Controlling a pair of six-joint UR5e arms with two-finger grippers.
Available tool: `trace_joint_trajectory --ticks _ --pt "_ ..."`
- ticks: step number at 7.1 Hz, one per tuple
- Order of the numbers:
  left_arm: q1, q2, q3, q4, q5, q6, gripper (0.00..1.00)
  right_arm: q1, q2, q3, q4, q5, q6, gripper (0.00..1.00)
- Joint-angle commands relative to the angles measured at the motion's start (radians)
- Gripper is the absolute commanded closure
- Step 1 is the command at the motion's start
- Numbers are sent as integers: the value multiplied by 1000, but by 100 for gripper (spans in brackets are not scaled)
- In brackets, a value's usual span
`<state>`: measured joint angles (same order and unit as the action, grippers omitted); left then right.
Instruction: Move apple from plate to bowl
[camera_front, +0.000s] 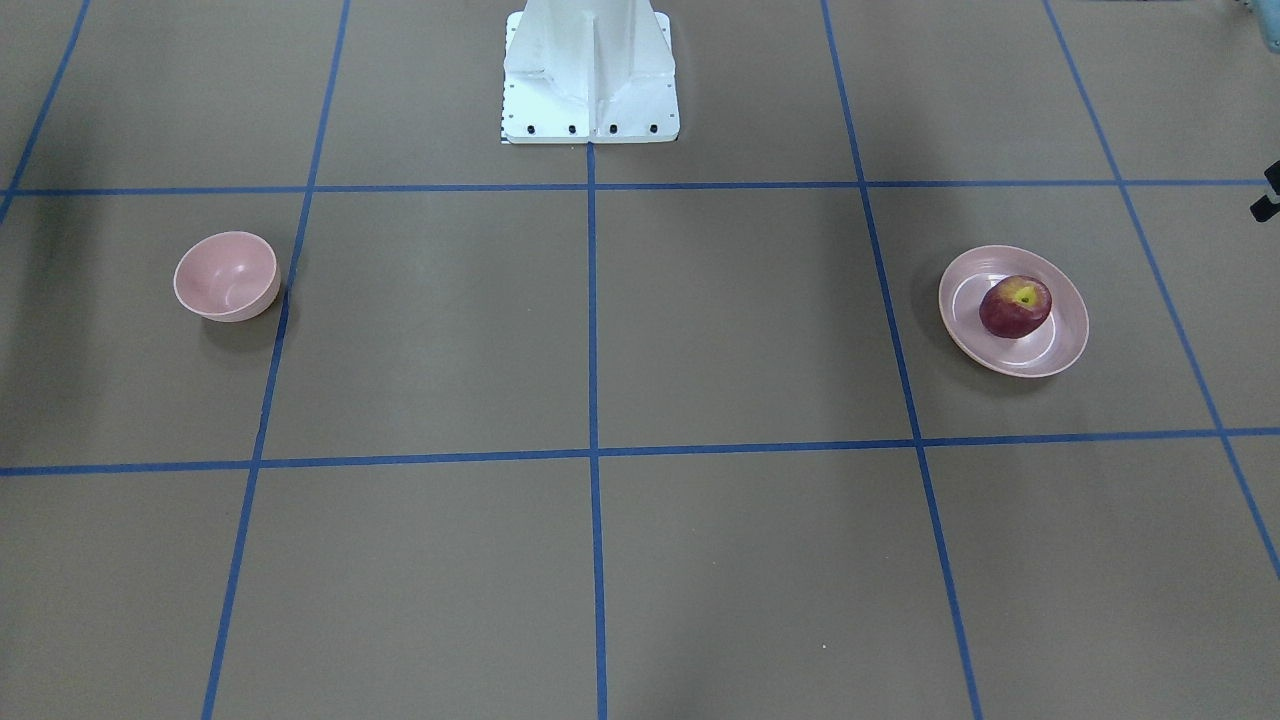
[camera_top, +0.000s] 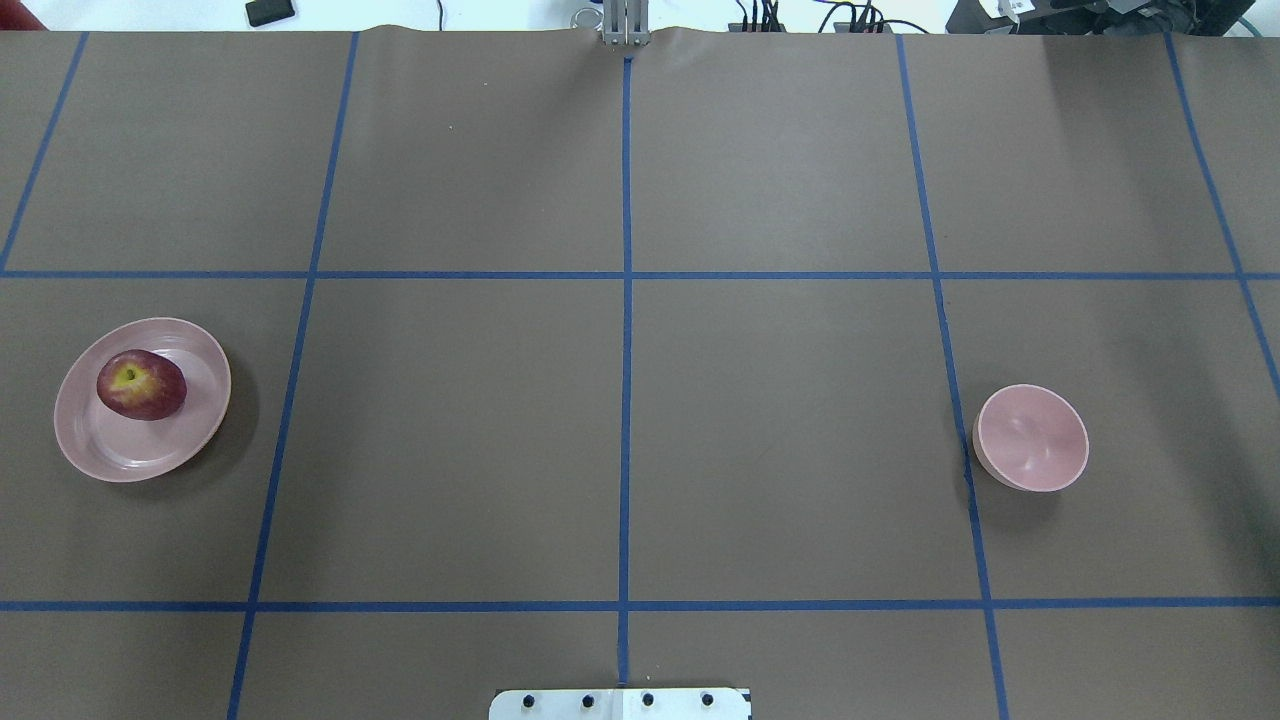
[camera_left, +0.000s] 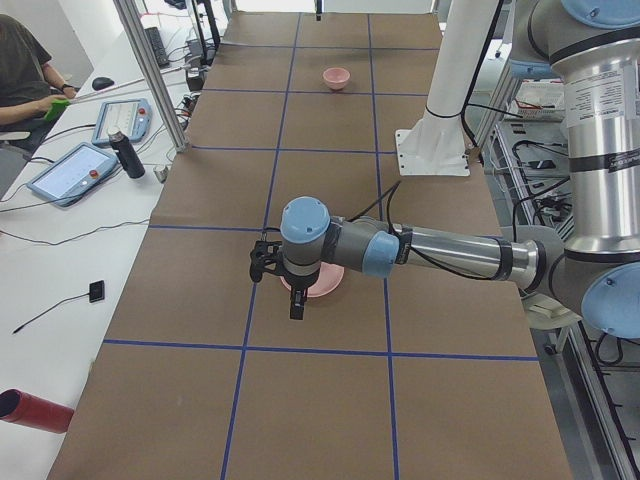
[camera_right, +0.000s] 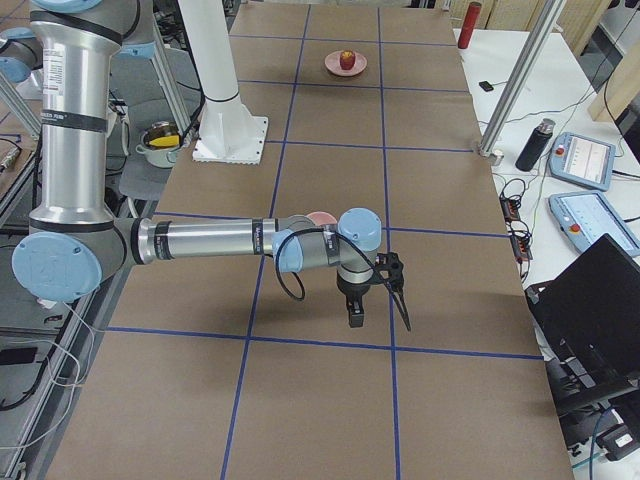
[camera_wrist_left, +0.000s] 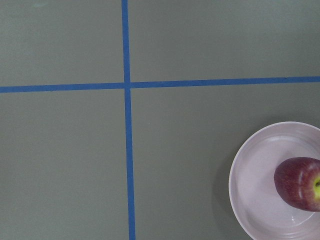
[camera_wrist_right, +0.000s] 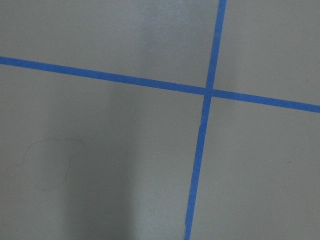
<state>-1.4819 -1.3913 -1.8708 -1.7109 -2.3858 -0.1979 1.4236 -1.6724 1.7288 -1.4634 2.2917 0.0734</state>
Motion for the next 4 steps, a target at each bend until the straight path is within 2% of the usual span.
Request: trace_joint_trajectory --ticks 1,2,4 --pt "0 0 4 -12 -1 -2 2 -2 -1 -5 29 38 -3 0" --pt "0 0 4 -12 -1 -2 2 -6 0 -2 31 84 -6 0" --pt "0 0 1 -15 -1 -2 2 -81 -6 5 104 110 28 0"
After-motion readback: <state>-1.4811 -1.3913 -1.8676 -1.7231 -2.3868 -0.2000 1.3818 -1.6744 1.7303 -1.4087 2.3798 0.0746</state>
